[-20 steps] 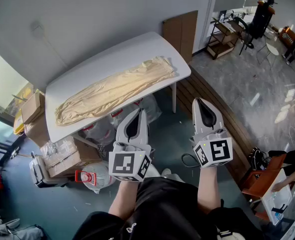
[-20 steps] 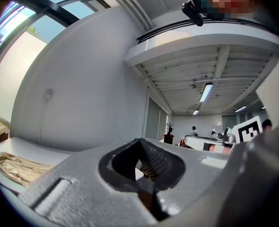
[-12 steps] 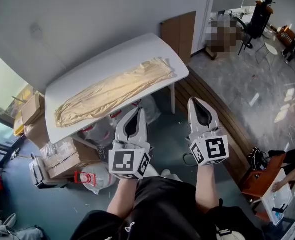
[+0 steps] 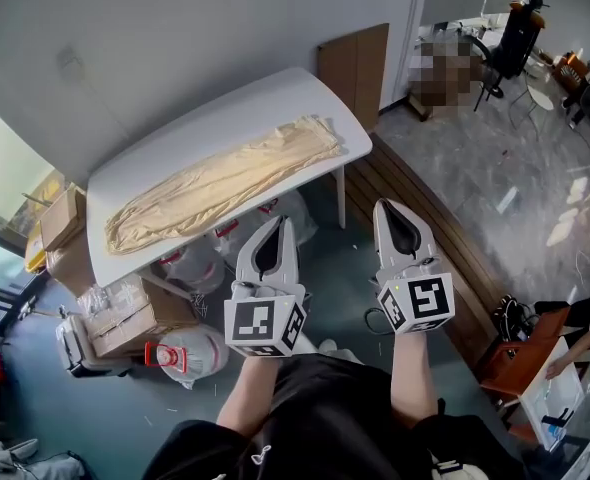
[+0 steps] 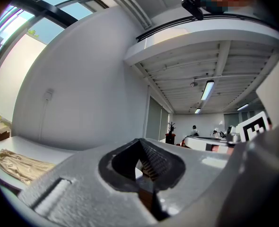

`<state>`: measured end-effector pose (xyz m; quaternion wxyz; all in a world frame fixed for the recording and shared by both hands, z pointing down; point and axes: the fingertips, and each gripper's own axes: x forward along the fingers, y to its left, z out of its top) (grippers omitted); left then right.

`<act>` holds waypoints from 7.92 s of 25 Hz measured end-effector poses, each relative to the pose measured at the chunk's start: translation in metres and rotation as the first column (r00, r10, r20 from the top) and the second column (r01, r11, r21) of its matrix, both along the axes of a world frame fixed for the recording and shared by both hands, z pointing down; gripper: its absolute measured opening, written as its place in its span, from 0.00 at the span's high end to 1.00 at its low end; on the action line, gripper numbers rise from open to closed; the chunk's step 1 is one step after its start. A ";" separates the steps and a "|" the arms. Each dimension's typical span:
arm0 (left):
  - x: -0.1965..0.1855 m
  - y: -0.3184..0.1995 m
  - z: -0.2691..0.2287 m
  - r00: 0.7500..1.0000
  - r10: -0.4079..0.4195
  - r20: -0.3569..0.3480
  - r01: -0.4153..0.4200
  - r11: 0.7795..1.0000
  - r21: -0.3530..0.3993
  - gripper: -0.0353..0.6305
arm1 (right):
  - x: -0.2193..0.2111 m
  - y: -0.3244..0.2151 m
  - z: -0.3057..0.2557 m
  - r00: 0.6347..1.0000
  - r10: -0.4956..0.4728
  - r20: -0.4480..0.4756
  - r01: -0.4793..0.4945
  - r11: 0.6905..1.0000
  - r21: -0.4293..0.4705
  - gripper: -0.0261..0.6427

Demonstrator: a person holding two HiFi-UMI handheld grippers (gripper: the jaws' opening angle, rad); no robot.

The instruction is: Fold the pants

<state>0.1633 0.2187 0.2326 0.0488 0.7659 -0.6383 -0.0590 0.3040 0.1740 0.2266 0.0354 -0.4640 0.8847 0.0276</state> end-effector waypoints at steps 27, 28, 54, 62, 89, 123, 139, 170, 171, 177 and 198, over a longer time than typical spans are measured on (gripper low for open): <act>0.023 -0.022 -0.005 0.998 0.052 -0.022 -0.051 0.998 0.036 0.94 | 0.032 -0.007 0.005 1.000 -0.011 -0.025 0.011 1.000 -0.012 0.95; 0.022 -0.026 -0.004 0.998 0.052 -0.027 -0.051 0.998 0.034 0.94 | 0.033 -0.011 0.006 0.999 -0.011 -0.030 0.011 1.000 -0.015 0.95; -0.051 -0.196 0.097 1.000 0.001 -0.031 -0.007 0.976 -0.219 0.94 | -0.038 -0.187 0.076 0.999 -0.033 -0.003 0.031 0.985 -0.167 0.95; -0.090 -0.288 0.116 0.999 -0.006 -0.046 -0.006 0.966 -0.259 0.94 | -0.074 -0.279 0.095 0.998 -0.021 -0.053 0.008 0.974 -0.228 0.95; -0.247 -0.357 0.084 0.925 -0.369 -0.089 0.344 0.915 -0.209 0.94 | -0.282 -0.382 0.075 0.886 -0.441 -0.143 0.404 0.885 -0.229 0.95; -0.115 -0.419 0.202 0.991 -0.100 -0.087 0.050 0.890 -0.454 0.94 | -0.146 -0.417 0.200 0.965 -0.217 -0.151 0.124 0.876 -0.465 0.95; -0.074 -0.428 0.279 0.994 -0.008 -0.109 -0.057 0.815 -0.576 0.94 | -0.104 -0.406 0.316 0.971 -0.168 -0.169 0.000 0.708 -0.706 0.60; -0.096 -0.415 0.313 0.991 -0.088 -0.102 0.002 0.766 -0.643 0.94 | -0.099 -0.408 0.387 0.935 -0.226 -0.274 -0.135 0.488 -0.862 0.74; -0.096 -0.415 0.312 0.991 -0.089 -0.101 0.003 0.766 -0.643 0.94 | -0.102 -0.406 0.387 0.937 -0.234 -0.260 -0.121 0.481 -0.868 0.79; -0.097 -0.417 0.308 0.991 -0.093 -0.094 0.012 0.773 -0.634 0.94 | -0.108 -0.406 0.382 0.941 -0.246 -0.233 -0.088 0.487 -0.869 0.86; -0.009 -0.435 0.277 0.996 0.007 -0.094 -0.060 0.812 -0.581 0.94 | 0.023 -0.433 0.332 0.967 -0.082 -0.241 -0.155 0.563 -0.812 0.86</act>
